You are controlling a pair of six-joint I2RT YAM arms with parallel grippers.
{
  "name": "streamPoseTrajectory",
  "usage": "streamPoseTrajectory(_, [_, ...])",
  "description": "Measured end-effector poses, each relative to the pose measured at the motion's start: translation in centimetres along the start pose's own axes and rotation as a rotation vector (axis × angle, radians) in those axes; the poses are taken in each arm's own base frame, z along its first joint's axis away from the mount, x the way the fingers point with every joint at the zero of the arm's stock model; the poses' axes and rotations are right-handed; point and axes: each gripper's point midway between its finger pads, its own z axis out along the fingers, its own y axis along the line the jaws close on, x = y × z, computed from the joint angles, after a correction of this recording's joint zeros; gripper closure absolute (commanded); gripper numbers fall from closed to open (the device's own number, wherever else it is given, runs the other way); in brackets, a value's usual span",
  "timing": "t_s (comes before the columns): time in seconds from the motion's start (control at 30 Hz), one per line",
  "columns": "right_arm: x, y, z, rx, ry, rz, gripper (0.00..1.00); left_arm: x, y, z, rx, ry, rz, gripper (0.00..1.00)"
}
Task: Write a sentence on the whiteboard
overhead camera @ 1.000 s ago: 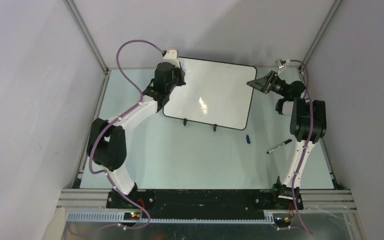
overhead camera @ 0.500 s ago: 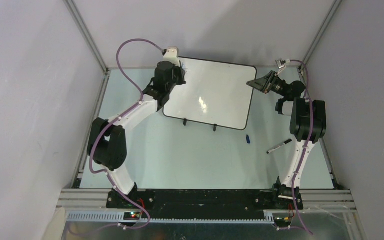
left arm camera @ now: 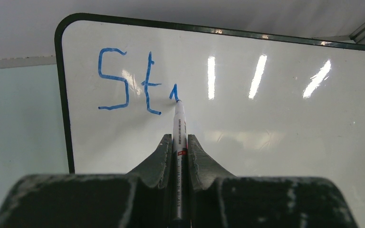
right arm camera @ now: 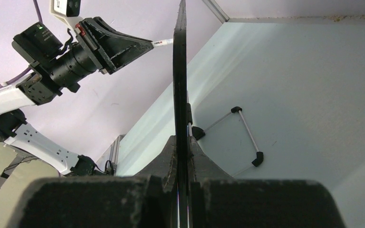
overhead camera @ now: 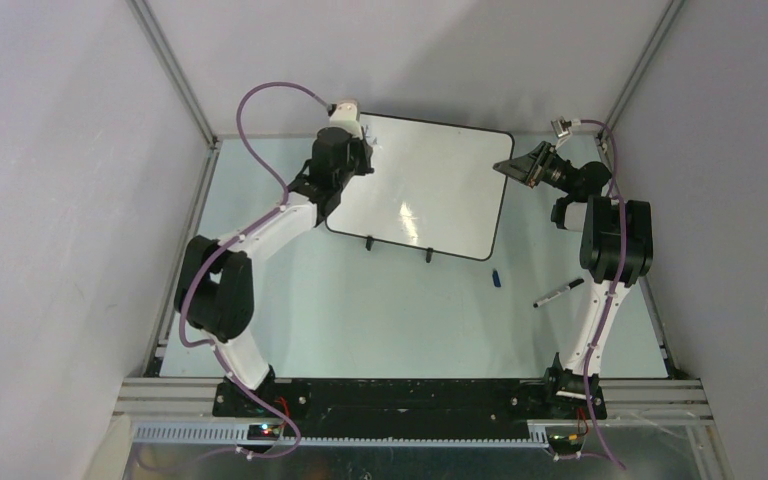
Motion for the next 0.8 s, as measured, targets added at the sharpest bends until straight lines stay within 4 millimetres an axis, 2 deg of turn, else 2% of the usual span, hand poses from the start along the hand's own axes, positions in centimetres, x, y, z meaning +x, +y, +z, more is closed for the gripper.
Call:
streamPoseTrajectory(0.4, [0.0,0.1,0.0,-0.001,0.001,-0.002,1.0,1.5,0.2,-1.0,-0.006,0.028,0.006,1.0])
streamPoseTrajectory(0.8, [0.0,0.2,0.0,-0.004,0.005,-0.006,1.0,1.1,0.1,-1.1,-0.018,0.02,0.009,1.0])
